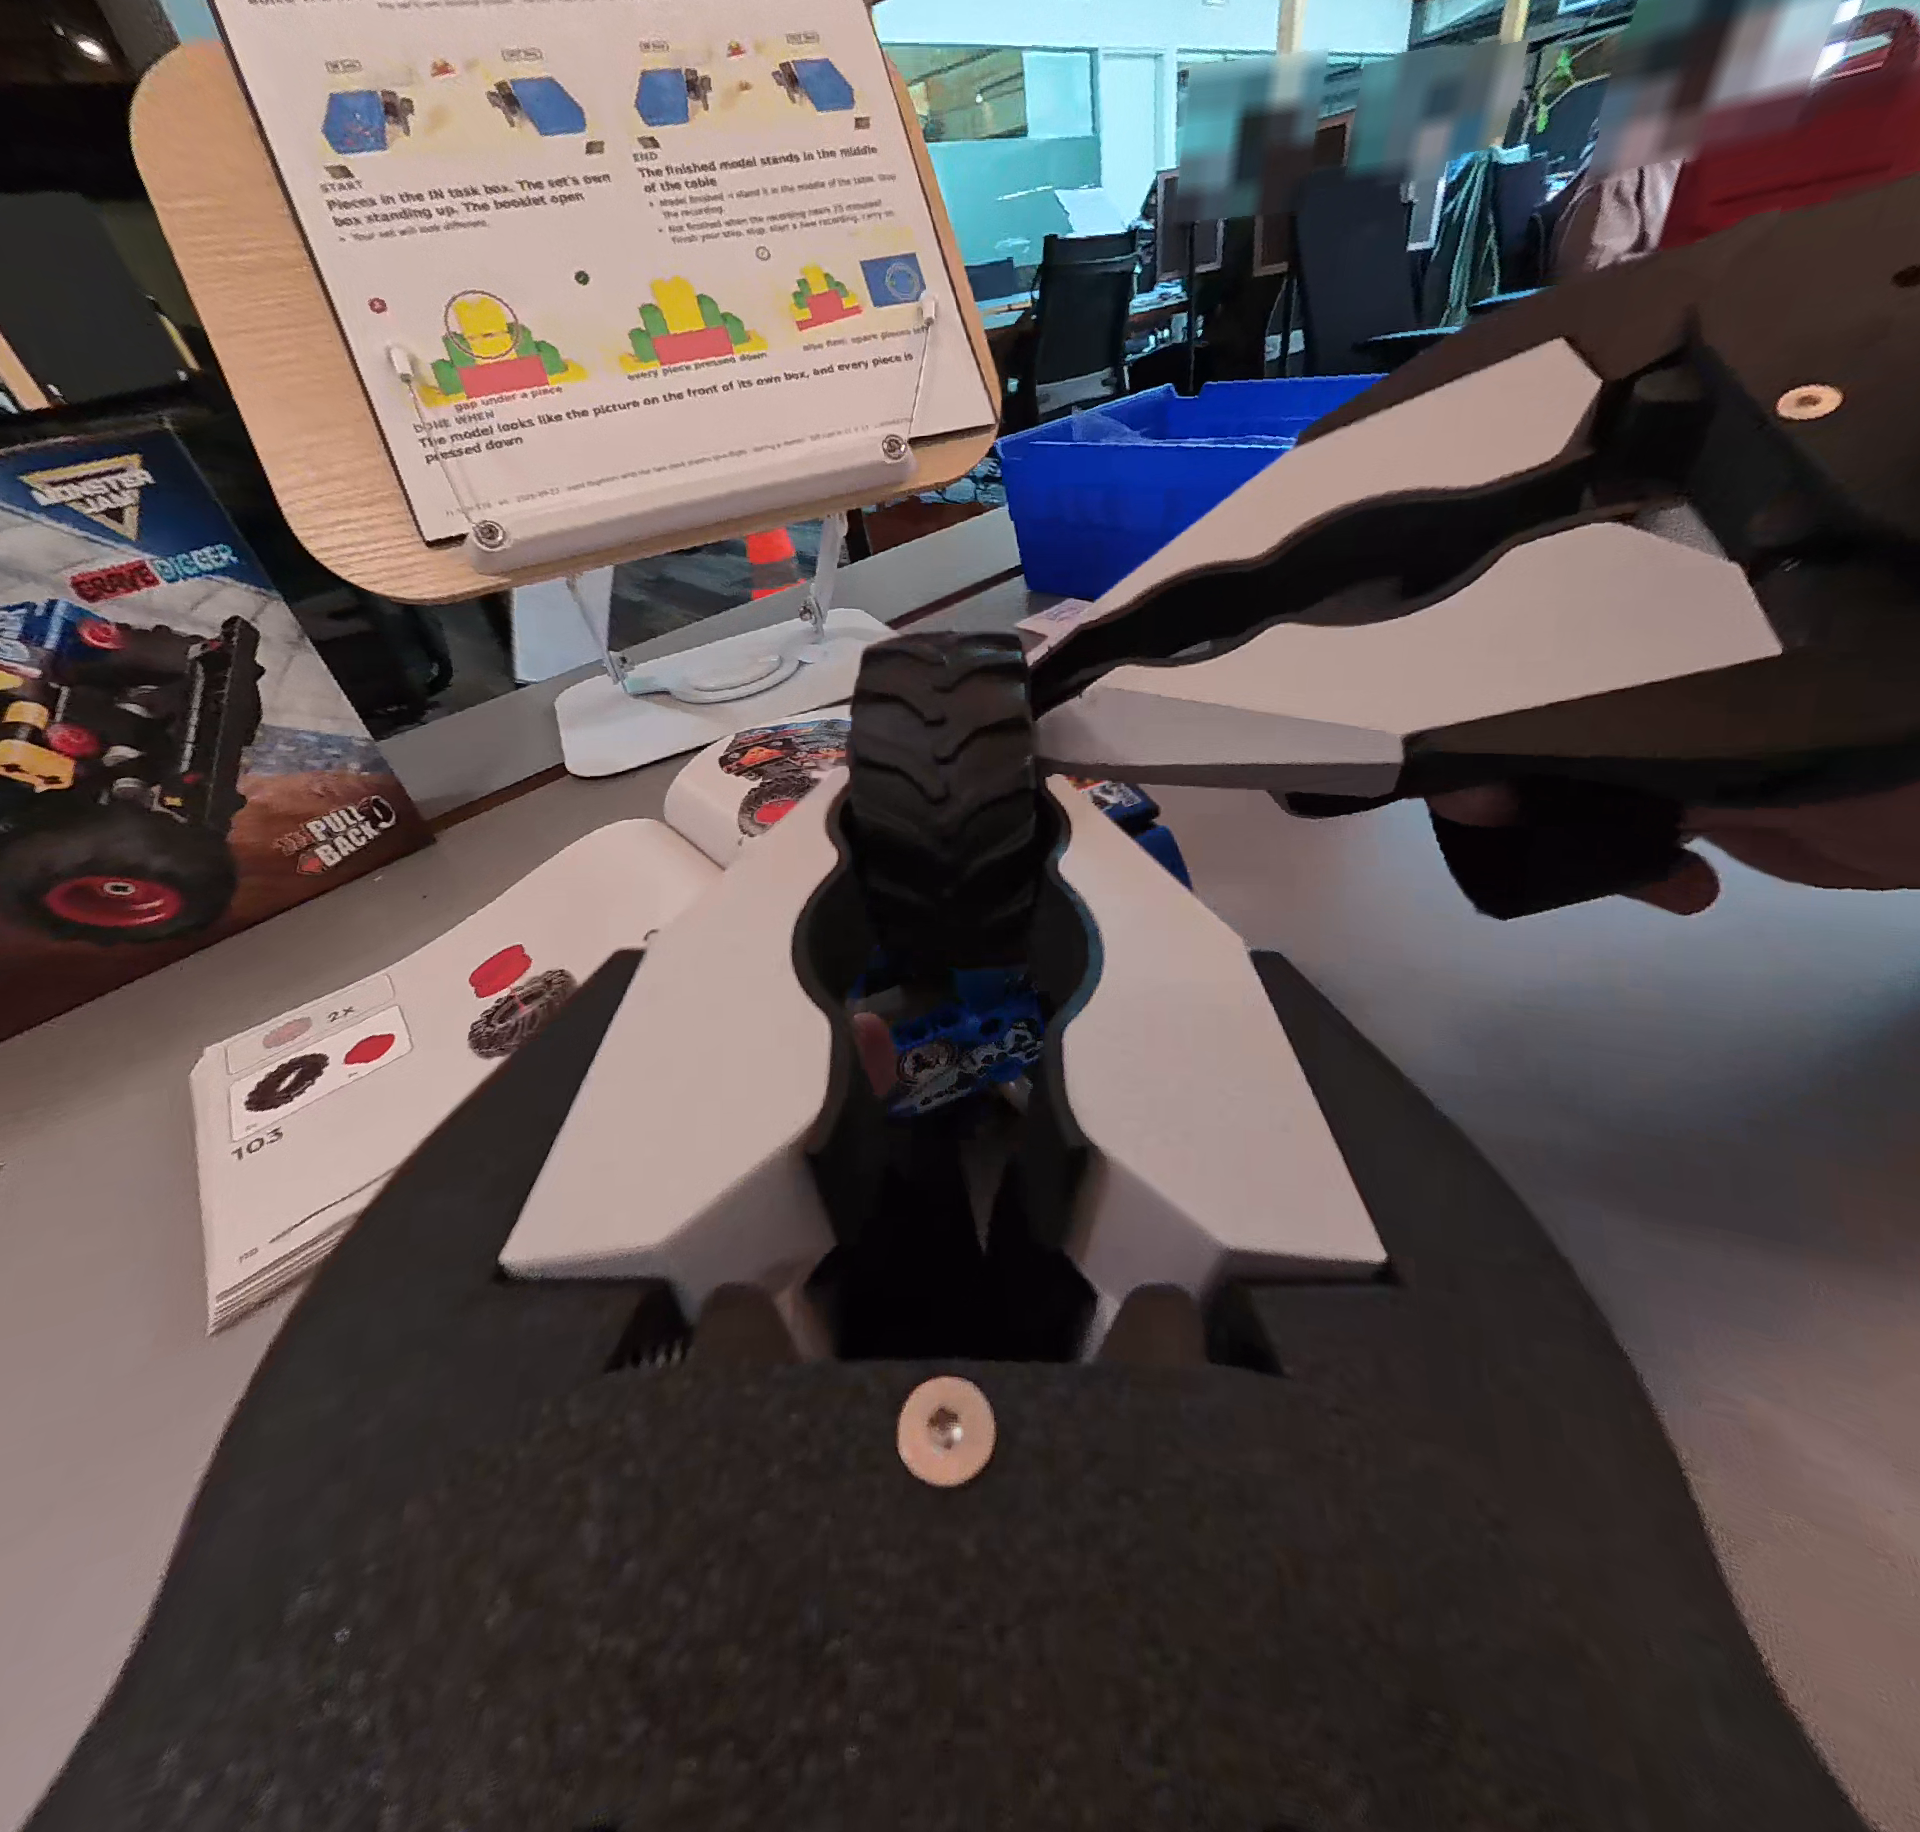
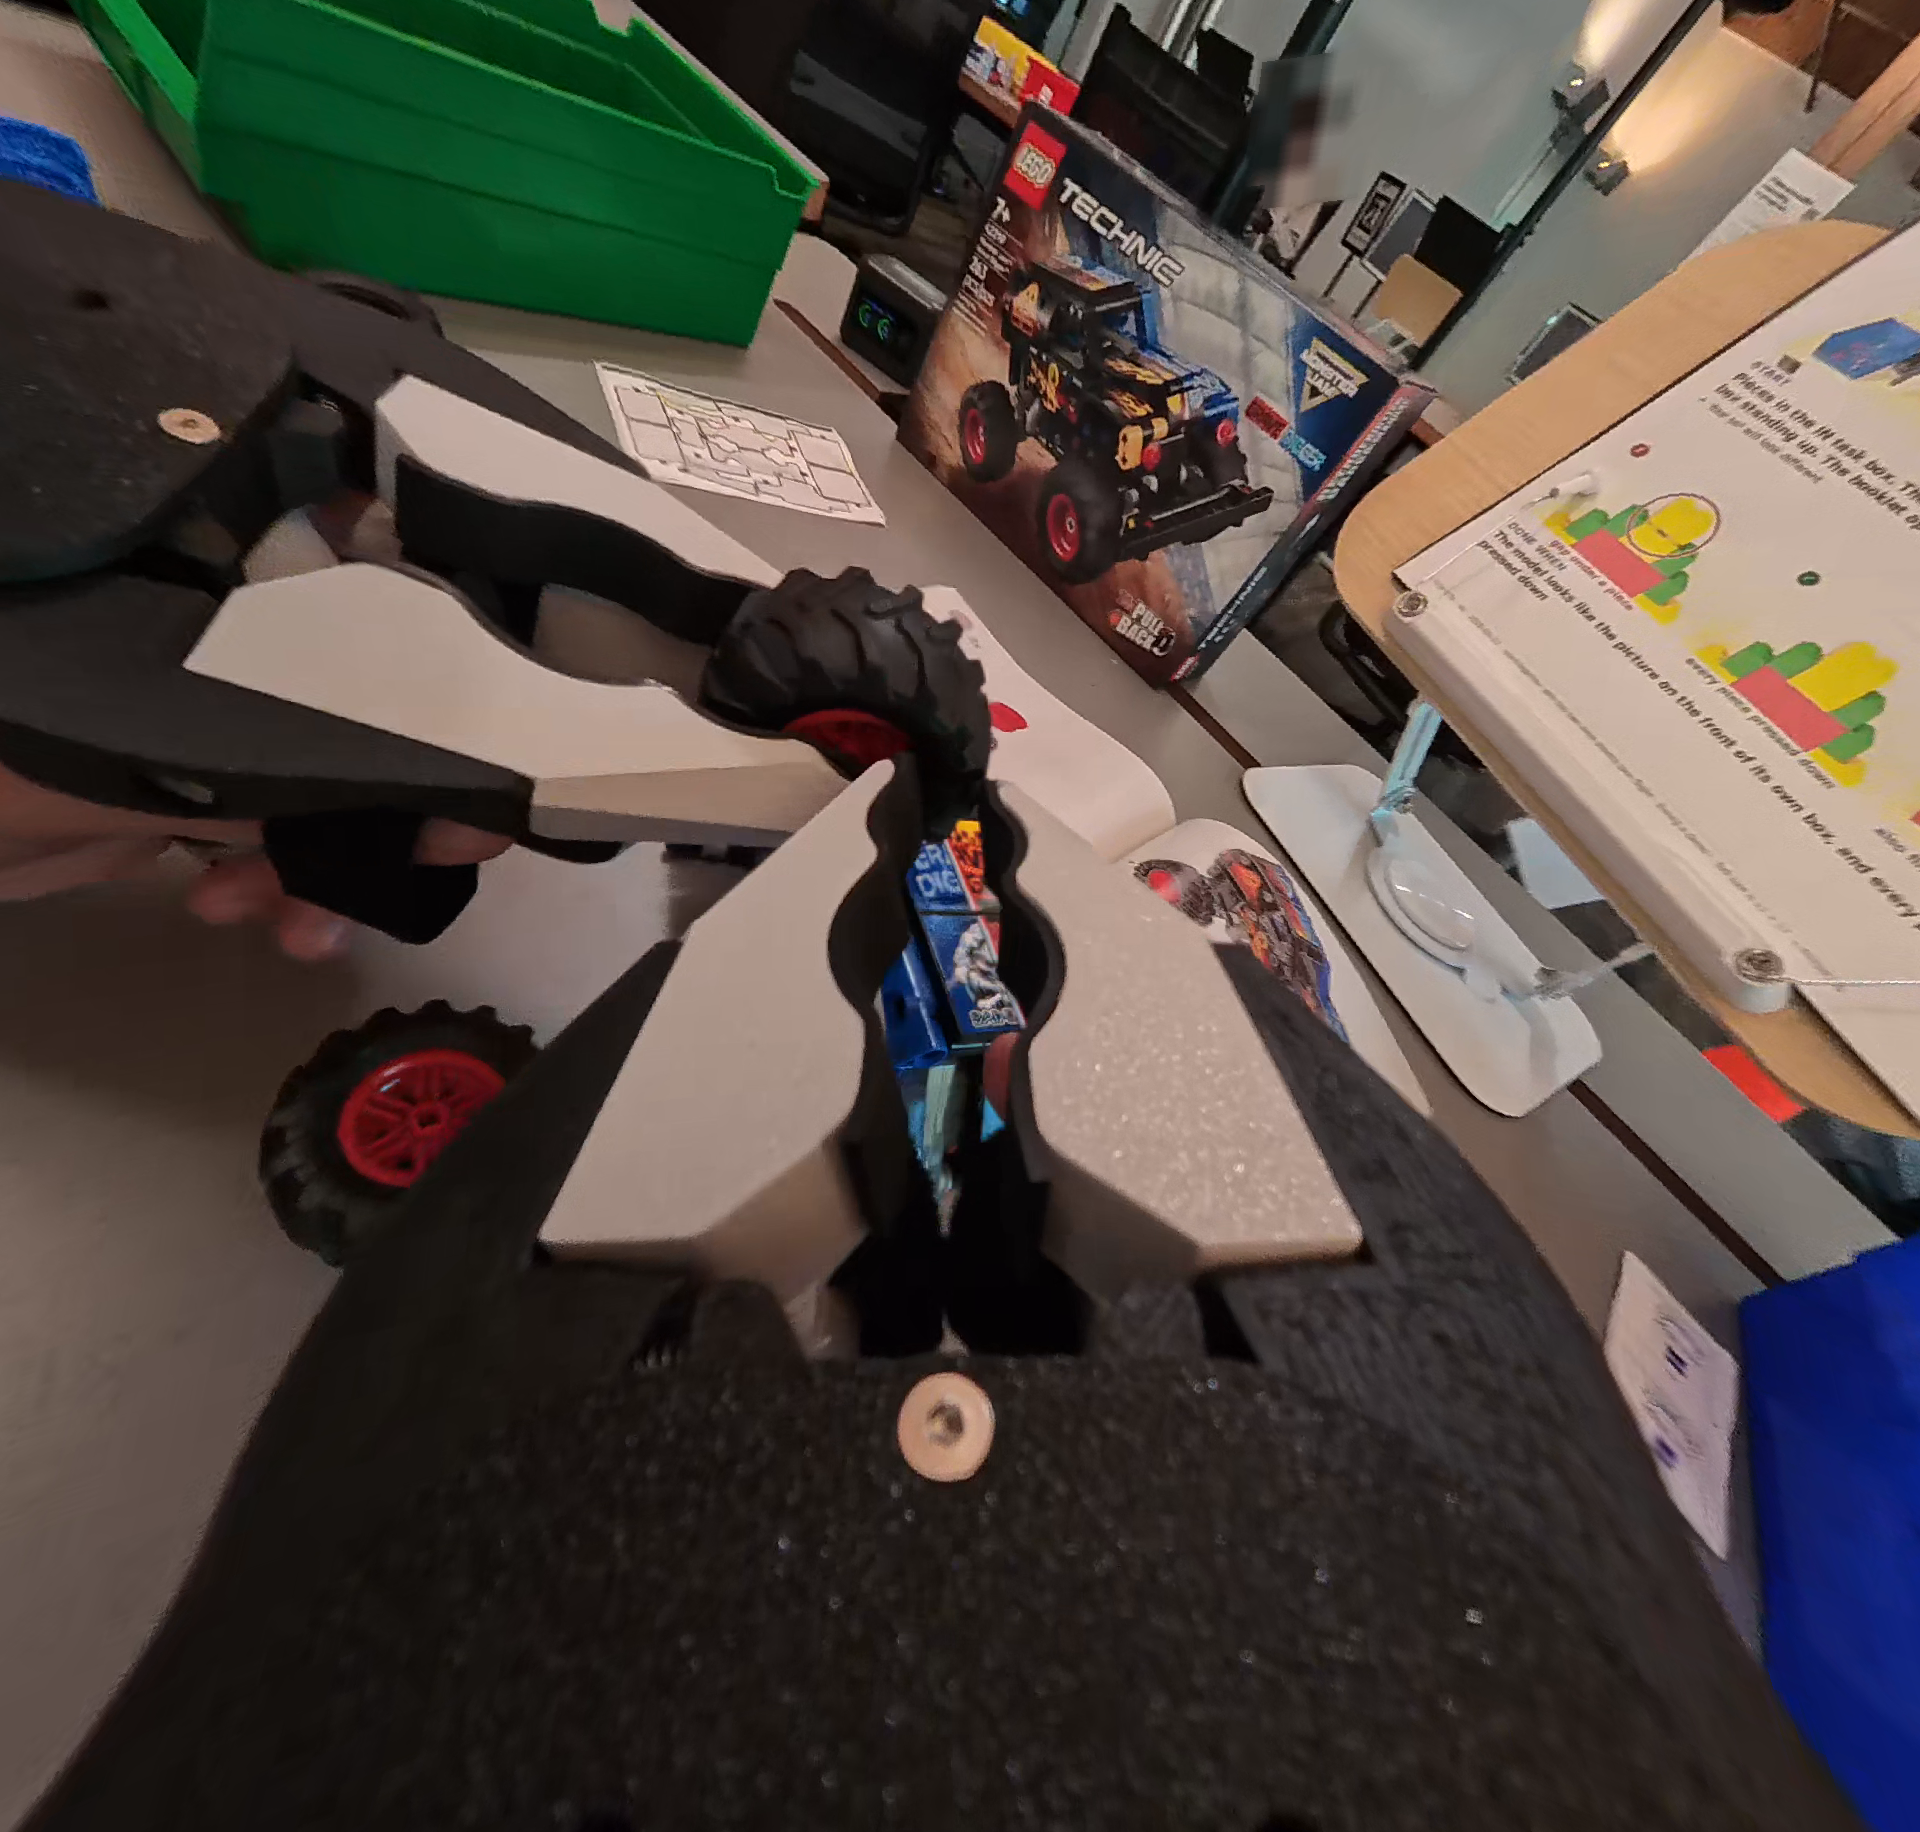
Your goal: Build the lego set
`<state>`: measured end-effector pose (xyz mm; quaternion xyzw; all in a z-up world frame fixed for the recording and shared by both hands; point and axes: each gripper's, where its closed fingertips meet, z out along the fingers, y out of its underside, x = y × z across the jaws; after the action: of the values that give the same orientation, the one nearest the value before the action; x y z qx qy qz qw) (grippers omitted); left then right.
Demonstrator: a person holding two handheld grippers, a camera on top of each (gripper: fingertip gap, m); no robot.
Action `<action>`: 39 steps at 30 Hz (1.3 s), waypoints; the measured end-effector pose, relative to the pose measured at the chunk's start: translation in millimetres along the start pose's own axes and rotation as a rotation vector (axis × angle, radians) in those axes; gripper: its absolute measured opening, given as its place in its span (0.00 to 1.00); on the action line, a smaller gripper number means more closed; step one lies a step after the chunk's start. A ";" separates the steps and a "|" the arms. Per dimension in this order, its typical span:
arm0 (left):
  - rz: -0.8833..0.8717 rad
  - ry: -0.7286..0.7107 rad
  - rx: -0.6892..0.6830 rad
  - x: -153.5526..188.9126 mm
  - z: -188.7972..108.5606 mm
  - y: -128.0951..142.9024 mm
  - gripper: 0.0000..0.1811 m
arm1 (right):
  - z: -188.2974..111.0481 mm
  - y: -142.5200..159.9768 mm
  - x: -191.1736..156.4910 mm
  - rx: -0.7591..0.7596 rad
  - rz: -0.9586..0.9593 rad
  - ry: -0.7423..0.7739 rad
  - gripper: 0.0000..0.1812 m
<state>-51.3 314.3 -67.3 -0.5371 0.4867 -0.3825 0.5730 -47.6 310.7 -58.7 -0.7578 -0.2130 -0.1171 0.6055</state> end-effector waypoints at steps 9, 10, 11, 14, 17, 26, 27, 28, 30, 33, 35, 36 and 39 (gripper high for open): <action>0.292 -0.140 0.040 -7.5 -6.2 -16.1 0.13 | -0.4 -16.7 2.8 0.013 0.065 0.005 0.07; 0.279 -0.122 0.037 -7.0 -5.5 -15.5 0.13 | 0.1 -15.9 3.0 0.015 0.083 -0.012 0.07; 0.263 -0.100 0.035 -6.1 -4.6 -14.4 0.14 | 0.4 -14.6 3.1 0.017 0.109 -0.043 0.07; 0.188 0.008 0.032 -1.2 -2.5 -12.7 0.13 | -0.4 -12.1 2.7 0.026 0.242 -0.192 0.08; 0.158 0.088 0.026 4.0 -1.6 -9.9 0.13 | -2.1 -7.4 0.5 0.005 0.314 -0.296 0.08; 0.036 0.345 0.050 20.1 -12.8 -16.7 0.13 | -15.1 -15.4 -8.7 0.067 0.361 -0.475 0.10; -0.006 0.399 0.051 23.8 -16.1 -18.5 0.13 | -17.9 -17.5 -11.4 0.070 0.373 -0.515 0.11; -0.045 0.450 0.054 27.3 -19.4 -20.2 0.13 | -20.6 -19.5 -14.4 0.070 0.396 -0.557 0.11; -0.107 0.531 0.061 30.7 -24.5 -24.7 0.14 | -24.7 -23.5 -17.2 0.087 0.402 -0.596 0.12; -0.136 0.556 0.038 27.6 -22.2 -23.6 0.13 | -22.3 -21.7 -15.9 0.102 0.357 -0.552 0.12; -0.120 0.514 0.034 26.0 -17.5 -19.1 0.13 | -18.5 -16.5 -12.7 0.086 0.330 -0.508 0.12; -0.102 0.500 0.035 25.9 -16.9 -17.7 0.13 | -18.5 -14.9 -12.5 0.081 0.311 -0.503 0.12; -0.081 0.497 0.068 29.2 -19.7 -22.5 0.13 | -23.6 -19.6 -12.5 0.124 0.286 -0.519 0.14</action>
<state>-61.7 278.5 -48.4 -0.4259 0.5777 -0.5416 0.4376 -65.9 289.0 -41.5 -0.7463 -0.2585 0.1802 0.5864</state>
